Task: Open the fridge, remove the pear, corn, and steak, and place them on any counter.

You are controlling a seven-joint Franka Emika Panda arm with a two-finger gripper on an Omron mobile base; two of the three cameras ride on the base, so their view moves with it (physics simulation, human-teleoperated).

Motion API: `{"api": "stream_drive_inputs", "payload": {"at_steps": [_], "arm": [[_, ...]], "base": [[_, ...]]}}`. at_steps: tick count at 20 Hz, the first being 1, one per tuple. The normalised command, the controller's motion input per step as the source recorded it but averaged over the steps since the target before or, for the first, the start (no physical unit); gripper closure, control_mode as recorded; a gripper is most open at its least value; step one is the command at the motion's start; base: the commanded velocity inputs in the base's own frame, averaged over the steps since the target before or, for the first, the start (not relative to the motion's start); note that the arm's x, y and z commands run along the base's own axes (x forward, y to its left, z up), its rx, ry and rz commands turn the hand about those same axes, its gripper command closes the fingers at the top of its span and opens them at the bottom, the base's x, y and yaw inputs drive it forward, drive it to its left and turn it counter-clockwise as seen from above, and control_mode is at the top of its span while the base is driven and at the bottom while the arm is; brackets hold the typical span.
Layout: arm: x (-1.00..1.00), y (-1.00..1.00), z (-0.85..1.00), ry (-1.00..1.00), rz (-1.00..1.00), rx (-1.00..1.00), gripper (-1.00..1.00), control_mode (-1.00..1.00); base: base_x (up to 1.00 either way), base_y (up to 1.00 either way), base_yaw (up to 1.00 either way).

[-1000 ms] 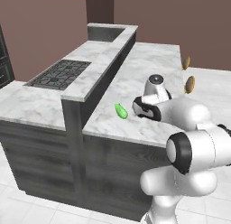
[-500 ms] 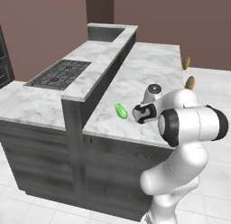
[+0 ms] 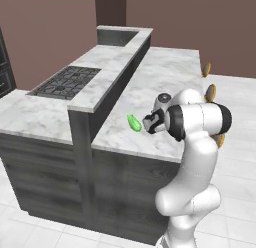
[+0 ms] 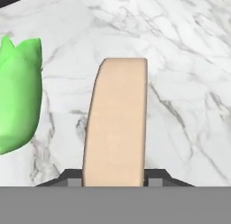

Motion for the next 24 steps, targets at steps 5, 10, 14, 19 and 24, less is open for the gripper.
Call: {"api": "stream_drive_inputs", "payload": {"at_steps": [5,10,14,19,24], "arm": [[0.58,0.0,-0.32,0.01,0.0,0.0,-1.0,-1.0],[0.46,0.0,-0.38,0.03,0.0,0.0,-1.0,-1.0],[0.36,0.0,-0.31,0.05,0.03,0.01,-1.0,-1.0],[0.16,0.06,-0.08,0.04,0.09,0.02,-1.0,-1.0],[-0.19,0.2,0.19,-0.01,0.14,0.05,-1.0,-1.0]], "base": [[0.0,0.0,0.0],[0.0,0.0,0.0],[0.0,0.0,0.0],[0.0,0.0,0.0],[0.0,0.0,0.0]]}}
